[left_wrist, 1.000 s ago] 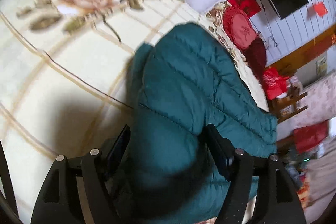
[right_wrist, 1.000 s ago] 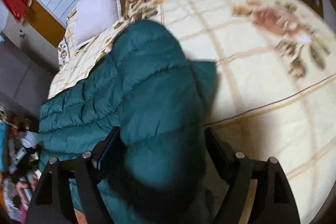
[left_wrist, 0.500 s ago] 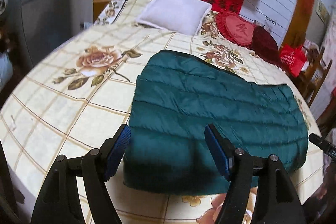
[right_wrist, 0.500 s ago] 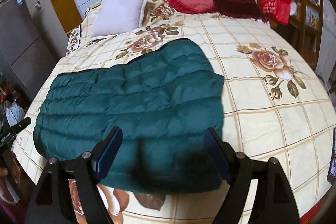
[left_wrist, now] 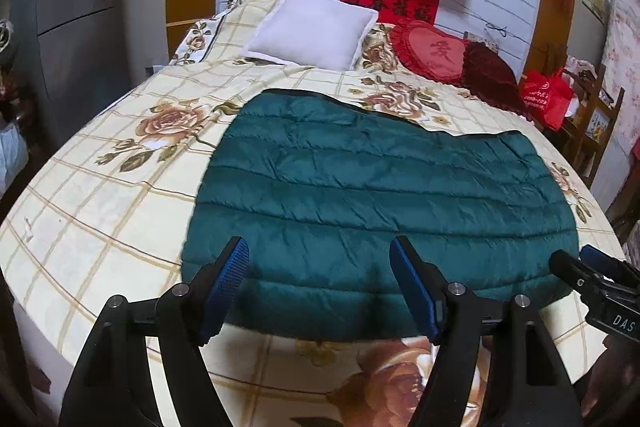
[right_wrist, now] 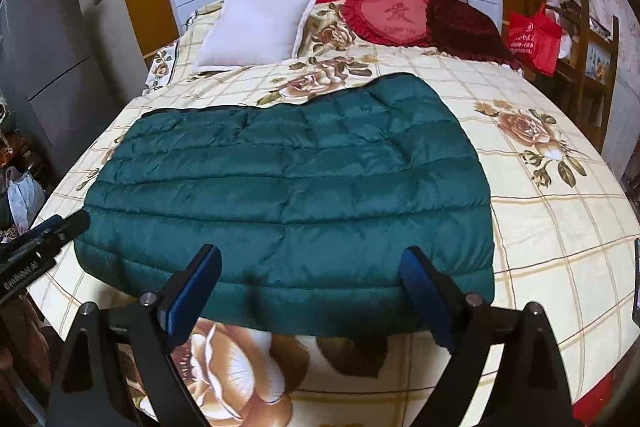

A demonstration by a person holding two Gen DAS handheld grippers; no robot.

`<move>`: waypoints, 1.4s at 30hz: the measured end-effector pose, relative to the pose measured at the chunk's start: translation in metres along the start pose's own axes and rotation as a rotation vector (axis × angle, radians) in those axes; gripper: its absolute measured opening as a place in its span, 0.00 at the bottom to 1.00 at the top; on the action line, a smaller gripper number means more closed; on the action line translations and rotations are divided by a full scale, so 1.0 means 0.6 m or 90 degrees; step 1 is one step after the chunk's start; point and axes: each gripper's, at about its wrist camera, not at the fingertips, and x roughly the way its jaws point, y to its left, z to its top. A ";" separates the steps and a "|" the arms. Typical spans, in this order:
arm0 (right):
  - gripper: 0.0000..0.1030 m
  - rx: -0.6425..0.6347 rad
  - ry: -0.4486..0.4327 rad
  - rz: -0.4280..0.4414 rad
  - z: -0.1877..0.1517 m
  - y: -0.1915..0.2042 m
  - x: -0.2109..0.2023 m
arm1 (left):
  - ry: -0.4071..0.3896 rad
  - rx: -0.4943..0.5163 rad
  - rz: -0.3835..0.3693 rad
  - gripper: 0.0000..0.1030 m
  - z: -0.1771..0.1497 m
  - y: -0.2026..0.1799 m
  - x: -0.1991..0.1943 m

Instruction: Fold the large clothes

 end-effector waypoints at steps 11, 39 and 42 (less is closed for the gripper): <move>0.91 -0.020 -0.007 0.001 -0.008 0.033 -0.019 | -0.022 0.016 0.025 0.76 -0.020 -0.025 -0.018; 0.91 -0.018 0.011 0.011 -0.018 0.042 -0.005 | -0.035 0.026 0.085 0.76 -0.032 -0.025 -0.016; 0.91 -0.017 0.015 0.010 -0.018 0.041 -0.001 | -0.037 0.028 0.079 0.76 -0.032 -0.027 -0.015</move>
